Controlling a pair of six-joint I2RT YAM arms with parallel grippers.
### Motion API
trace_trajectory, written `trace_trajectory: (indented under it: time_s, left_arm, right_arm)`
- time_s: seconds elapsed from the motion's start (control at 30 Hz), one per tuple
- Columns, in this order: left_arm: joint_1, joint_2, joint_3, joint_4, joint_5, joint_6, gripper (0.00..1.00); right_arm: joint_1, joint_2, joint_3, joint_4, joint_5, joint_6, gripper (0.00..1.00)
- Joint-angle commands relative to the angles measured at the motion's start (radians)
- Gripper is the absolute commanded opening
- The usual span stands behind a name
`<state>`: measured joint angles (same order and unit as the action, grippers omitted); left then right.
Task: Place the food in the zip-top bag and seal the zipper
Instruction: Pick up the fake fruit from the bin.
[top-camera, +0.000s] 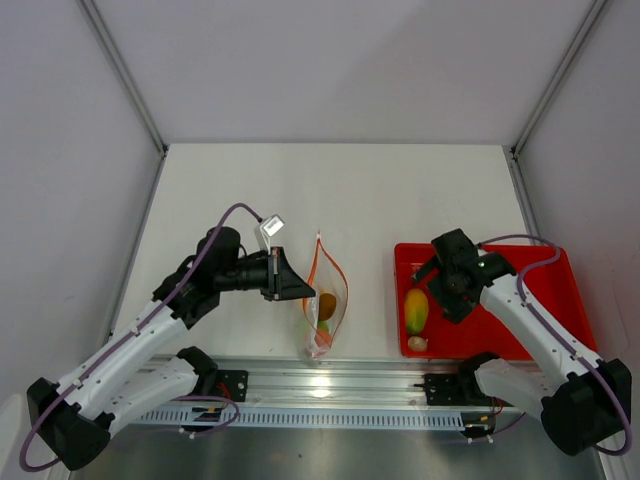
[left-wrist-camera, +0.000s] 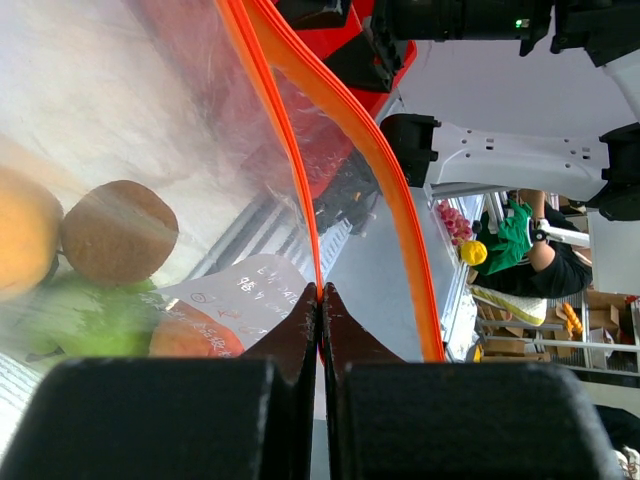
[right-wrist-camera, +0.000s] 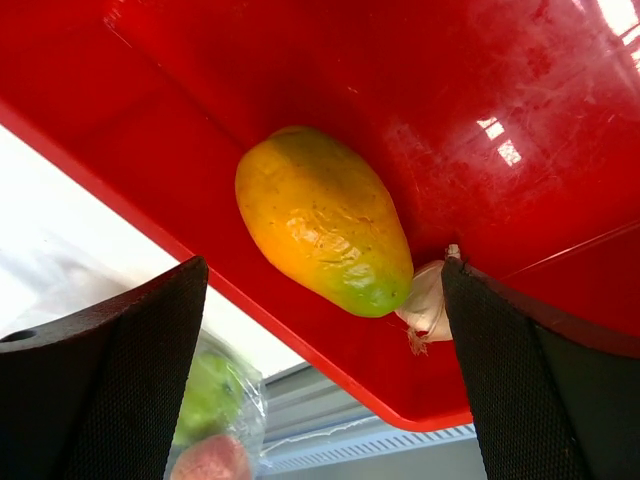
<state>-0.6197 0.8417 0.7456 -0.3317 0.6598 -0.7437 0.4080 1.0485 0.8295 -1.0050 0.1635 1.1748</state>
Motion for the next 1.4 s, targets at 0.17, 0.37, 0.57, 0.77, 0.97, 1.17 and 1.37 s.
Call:
trace_trajectory:
  time_s: [0.17,0.37,0.57,0.77,0.97,1.17,1.37]
  left_arm:
    - [-0.005,-0.021,-0.003,0.014,0.011,-0.005,0.01]
    - [-0.005,-0.016,0.000,0.014,0.011,-0.005,0.01]
    - [-0.003,-0.012,0.006,0.014,0.011,-0.005,0.01]
    - [-0.005,-0.007,0.011,0.014,0.011,-0.005,0.01]
    - [-0.005,-0.006,0.012,0.013,0.009,-0.002,0.01]
    - [-0.005,-0.003,0.009,0.016,0.009,-0.002,0.01]
    - [-0.003,0.002,0.005,0.023,0.012,-0.005,0.01]
  right_arm:
    - [-0.005,0.031,-0.064,0.095,-0.065,-0.027,0.99]
    - [-0.005,0.076,-0.095,0.141,-0.088,-0.061,1.00]
    - [-0.005,0.104,-0.116,0.181,-0.096,-0.078,0.99]
    - [-0.005,0.142,-0.138,0.220,-0.122,-0.080,0.99]
    - [-0.005,0.151,-0.155,0.240,-0.131,-0.078,0.99]
    - [-0.005,0.137,-0.164,0.247,-0.143,-0.072,0.96]
    - [-0.005,0.105,-0.173,0.252,-0.144,-0.064,0.78]
